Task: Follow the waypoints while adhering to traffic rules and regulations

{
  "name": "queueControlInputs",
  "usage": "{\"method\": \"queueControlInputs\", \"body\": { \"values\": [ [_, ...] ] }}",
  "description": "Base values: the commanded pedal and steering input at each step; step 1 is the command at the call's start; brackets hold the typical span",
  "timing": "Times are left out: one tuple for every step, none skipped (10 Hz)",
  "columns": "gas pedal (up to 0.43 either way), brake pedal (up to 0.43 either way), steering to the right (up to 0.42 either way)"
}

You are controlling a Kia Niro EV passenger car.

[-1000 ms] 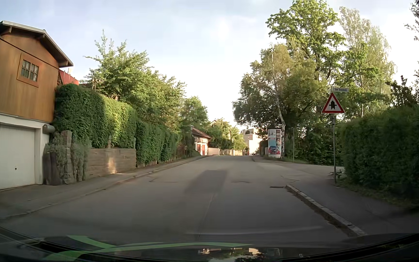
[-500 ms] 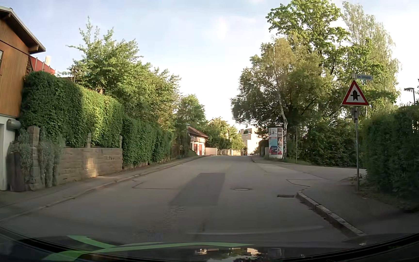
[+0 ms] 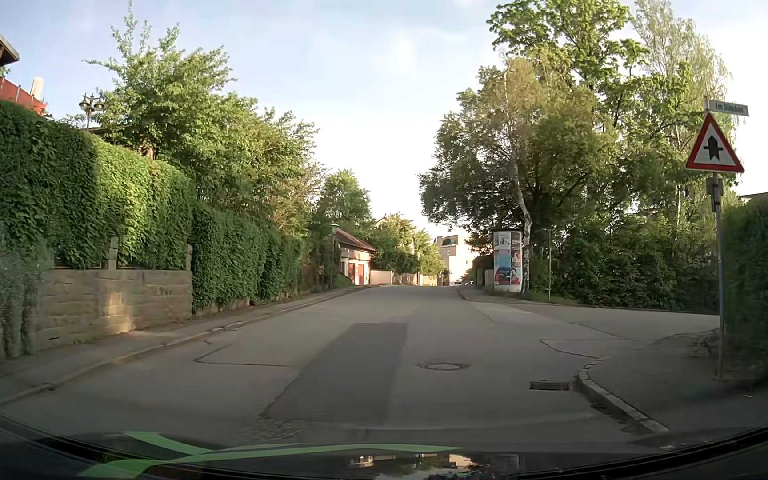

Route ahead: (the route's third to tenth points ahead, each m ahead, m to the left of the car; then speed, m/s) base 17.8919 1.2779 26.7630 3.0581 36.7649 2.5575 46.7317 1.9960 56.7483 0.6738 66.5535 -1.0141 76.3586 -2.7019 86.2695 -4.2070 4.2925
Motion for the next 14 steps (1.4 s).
{"method": "queueControlInputs", "body": {
  "values": [
    [0.067, 0.000, 0.013],
    [0.067, 0.000, 0.013],
    [0.067, 0.000, 0.013],
    [0.067, 0.000, 0.013],
    [0.067, 0.000, 0.013],
    [0.067, 0.000, 0.013],
    [0.067, 0.000, 0.012],
    [0.067, 0.000, 0.009],
    [0.067, 0.000, 0.004],
    [0.067, 0.000, 0.001],
    [0.067, 0.000, 0.000],
    [0.067, 0.000, -0.002],
    [0.079, 0.000, -0.003],
    [0.079, 0.000, -0.003]
  ]
}}
